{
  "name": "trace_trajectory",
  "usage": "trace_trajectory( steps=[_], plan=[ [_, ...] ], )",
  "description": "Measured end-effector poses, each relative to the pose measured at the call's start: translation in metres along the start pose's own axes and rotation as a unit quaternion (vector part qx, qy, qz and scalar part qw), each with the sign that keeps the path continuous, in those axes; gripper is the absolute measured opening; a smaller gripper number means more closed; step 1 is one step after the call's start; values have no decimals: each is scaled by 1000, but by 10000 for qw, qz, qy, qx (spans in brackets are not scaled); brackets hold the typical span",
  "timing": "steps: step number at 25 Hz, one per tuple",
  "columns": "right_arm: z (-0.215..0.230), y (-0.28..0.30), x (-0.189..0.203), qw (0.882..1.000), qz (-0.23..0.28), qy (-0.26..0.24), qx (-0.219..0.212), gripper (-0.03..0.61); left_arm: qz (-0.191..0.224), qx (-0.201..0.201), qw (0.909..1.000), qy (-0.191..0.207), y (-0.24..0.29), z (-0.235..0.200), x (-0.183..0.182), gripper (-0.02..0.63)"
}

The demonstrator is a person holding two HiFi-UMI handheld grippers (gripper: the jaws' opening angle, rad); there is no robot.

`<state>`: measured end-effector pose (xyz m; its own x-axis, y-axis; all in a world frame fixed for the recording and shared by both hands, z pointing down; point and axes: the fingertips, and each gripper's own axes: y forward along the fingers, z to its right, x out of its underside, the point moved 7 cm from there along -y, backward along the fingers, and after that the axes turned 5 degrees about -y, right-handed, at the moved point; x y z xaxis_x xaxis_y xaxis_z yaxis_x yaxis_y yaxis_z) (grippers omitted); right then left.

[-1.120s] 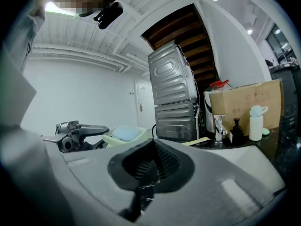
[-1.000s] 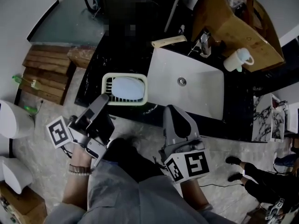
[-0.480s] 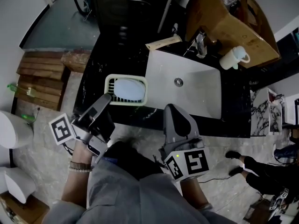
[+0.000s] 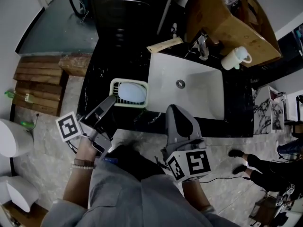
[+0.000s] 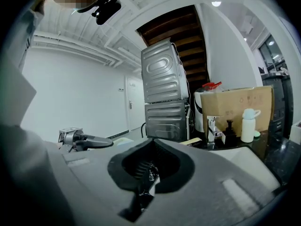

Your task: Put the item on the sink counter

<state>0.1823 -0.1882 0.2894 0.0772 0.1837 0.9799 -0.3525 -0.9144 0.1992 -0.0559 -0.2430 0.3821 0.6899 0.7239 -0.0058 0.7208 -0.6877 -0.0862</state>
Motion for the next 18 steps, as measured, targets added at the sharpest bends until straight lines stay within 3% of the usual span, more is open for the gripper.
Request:
trace_trajectory(
  steps=[18],
  plan=[
    [-28, 35, 47, 9942, -739, -773, 78, -3, -107, -474, 9986, -224, 2, -44, -23, 89]
  ],
)
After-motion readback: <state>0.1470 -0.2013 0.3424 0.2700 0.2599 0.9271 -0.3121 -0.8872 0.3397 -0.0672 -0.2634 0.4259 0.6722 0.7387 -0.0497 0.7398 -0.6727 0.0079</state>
